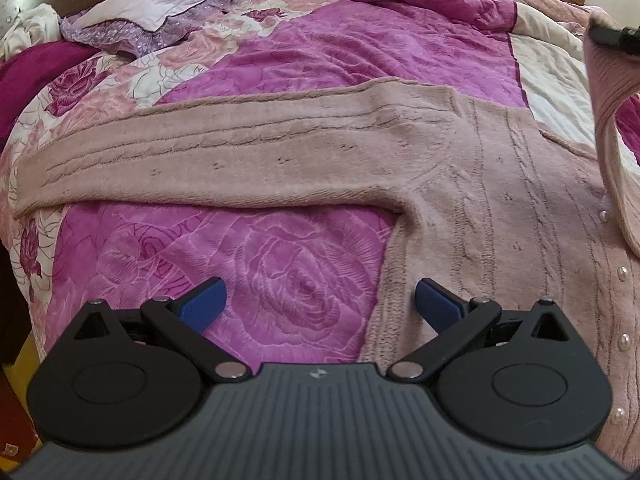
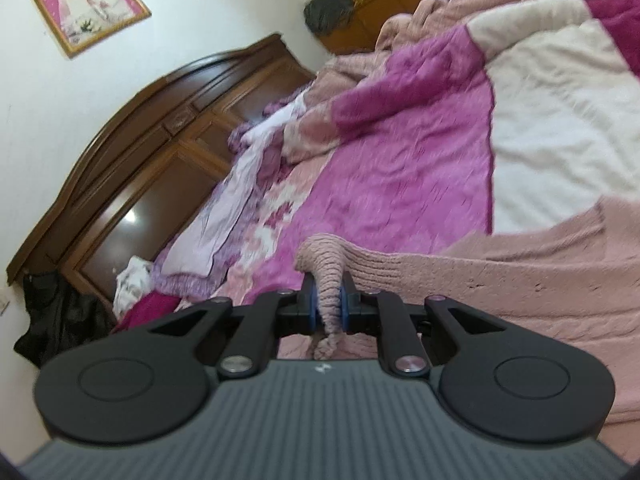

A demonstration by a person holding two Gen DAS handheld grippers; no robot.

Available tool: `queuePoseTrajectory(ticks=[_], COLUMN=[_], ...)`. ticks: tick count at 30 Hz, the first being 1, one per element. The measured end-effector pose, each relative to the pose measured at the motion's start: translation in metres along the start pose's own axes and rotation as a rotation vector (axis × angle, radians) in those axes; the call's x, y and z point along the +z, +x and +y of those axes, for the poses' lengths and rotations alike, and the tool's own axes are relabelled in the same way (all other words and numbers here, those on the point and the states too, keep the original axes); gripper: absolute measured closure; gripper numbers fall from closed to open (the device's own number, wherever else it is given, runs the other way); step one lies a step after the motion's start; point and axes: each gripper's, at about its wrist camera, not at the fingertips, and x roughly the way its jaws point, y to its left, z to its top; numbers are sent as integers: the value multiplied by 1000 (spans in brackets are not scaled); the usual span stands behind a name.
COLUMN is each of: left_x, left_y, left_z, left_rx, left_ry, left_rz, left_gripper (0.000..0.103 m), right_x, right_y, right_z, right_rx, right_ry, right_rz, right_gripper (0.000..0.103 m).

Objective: Fold small clothes
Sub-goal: 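Lift the sleeve with the right tool and lay it across the cardigan body, then open the right tool to release the folded sleeve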

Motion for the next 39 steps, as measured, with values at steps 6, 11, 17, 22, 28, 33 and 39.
queuePoseTrajectory(ticks=[6,11,17,22,28,33,39], left_x=[0,0,1,2,12,29,48], left_y=[3,5,6,2,-8,-12,-6], left_z=[4,4,4,4,-5,-23,-64], left_rx=[-10,-15,-16,-12,-29,-84,-131], left_ry=[-17,-14,-15,-4,29,74,168], left_rz=[7,9,8,-4,-42,-80,-122], left_gripper=[0,0,0,0,0,0,0], right_x=[-23,-42,-56,-56,-49,-49,-52], right_y=[27,54,73,63,24,-25,-80], right_z=[1,-2,-7,-5,-9,-37,-82], right_rx=[1,-30,-78,-21,-33,-162,-378], right_ry=[-26,-45,-21,-5,-51,-68,-71], right_rz=[99,171,179,134,95,49,-13], right_gripper=[88,88,77,39,39,39,39])
